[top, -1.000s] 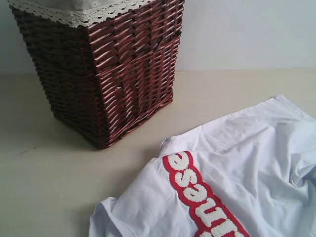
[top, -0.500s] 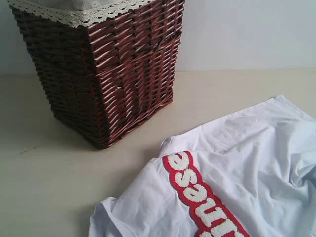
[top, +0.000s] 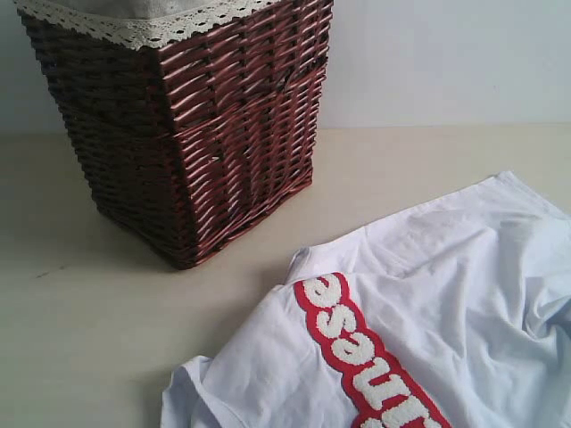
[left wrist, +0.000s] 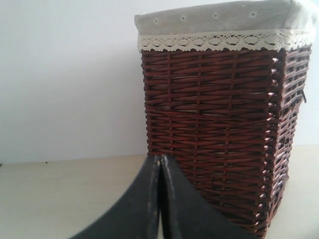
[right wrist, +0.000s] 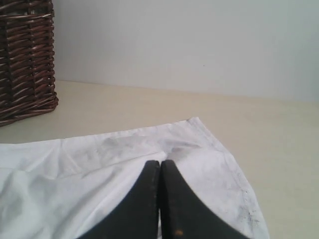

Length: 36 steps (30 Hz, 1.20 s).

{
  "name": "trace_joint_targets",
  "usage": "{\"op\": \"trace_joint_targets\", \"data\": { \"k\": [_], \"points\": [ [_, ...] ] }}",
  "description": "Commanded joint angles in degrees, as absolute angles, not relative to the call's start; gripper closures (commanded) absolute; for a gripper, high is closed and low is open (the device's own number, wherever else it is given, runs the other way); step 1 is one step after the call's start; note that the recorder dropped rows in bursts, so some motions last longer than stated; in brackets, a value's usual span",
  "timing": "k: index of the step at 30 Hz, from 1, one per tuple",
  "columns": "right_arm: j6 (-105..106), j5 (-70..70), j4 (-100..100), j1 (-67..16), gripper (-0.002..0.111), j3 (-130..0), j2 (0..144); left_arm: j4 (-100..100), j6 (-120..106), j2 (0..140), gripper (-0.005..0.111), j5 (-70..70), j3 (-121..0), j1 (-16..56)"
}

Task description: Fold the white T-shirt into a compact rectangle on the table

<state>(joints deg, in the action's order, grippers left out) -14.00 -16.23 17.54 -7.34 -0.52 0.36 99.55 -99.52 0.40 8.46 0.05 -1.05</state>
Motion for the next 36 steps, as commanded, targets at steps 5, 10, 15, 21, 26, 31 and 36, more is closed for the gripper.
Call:
{"op": "trace_joint_targets", "data": {
  "k": [5, 10, 15, 21, 26, 31, 36],
  "points": [
    [-14.16, -16.43, 16.42, -7.16, 0.108, -0.31, 0.00, 99.95, -99.40, 0.00, 0.107, 8.70, 0.00, -1.18],
    [-14.16, -16.43, 16.42, -7.16, 0.108, -0.31, 0.00, 99.95, -99.40, 0.00, 0.107, 8.70, 0.00, -1.18],
    [-14.19, -16.43, 16.31, -7.16, 0.108, -0.31, 0.00, 99.95, -99.40, 0.00, 0.107, 5.98, 0.00, -1.18],
    [-14.19, -16.43, 16.31, -7.16, 0.108, -0.31, 0.00, 99.95, -99.40, 0.00, 0.107, 4.96, 0.00, -1.18],
    [-14.19, -16.43, 16.31, -7.16, 0.108, -0.31, 0.00, 99.95, -99.40, 0.00, 0.107, 4.96, 0.00, -1.18],
    [-14.19, -17.44, 14.83, -7.16, 0.108, -0.31, 0.00, 99.95, -99.40, 0.00, 0.107, 4.96, 0.00, -1.18],
    [-15.15, -17.82, 13.89, -7.16, 0.108, 0.00, 0.00, 99.95, -99.40, 0.00, 0.107, 5.23, 0.00, -1.18]
  ]
}}
